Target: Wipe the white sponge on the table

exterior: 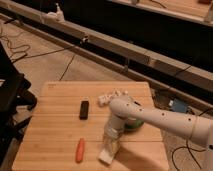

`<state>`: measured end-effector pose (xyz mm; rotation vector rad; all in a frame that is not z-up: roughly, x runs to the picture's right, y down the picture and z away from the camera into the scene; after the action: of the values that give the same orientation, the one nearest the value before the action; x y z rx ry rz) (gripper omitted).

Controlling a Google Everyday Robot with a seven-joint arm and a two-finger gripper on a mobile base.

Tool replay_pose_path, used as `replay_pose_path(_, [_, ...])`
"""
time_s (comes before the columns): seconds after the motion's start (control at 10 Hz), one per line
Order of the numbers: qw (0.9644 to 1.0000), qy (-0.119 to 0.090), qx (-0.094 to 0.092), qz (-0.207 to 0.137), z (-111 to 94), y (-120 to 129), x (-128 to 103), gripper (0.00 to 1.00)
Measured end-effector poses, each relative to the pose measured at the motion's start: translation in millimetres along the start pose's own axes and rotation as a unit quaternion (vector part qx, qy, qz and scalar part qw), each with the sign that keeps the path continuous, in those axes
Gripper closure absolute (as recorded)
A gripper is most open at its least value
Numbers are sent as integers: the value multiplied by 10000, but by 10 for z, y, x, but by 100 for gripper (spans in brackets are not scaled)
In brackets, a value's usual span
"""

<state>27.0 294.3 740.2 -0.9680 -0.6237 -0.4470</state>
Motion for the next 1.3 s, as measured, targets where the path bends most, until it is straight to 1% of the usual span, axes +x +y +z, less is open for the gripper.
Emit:
replay_pose_path(0.1, [9999, 69, 65, 58, -105, 1, 86, 100])
replay_pose_path(0.3, [9996, 174, 231, 19, -290, -112, 226, 100])
replay_pose_path(0.5, [9994, 172, 272, -133, -305, -261, 233, 100])
replay_pose_path(0.6, [9989, 126, 274, -351, -264, -453, 188, 100])
replay_pose_path(0.8, [9978, 46, 247, -609, -168, -653, 122, 100])
replay_pose_path(1.0, [9967, -32, 248, -777, -83, -768, 57, 100])
replay_pose_path(1.3, [9947, -185, 346, -949, 63, -819, -89, 100])
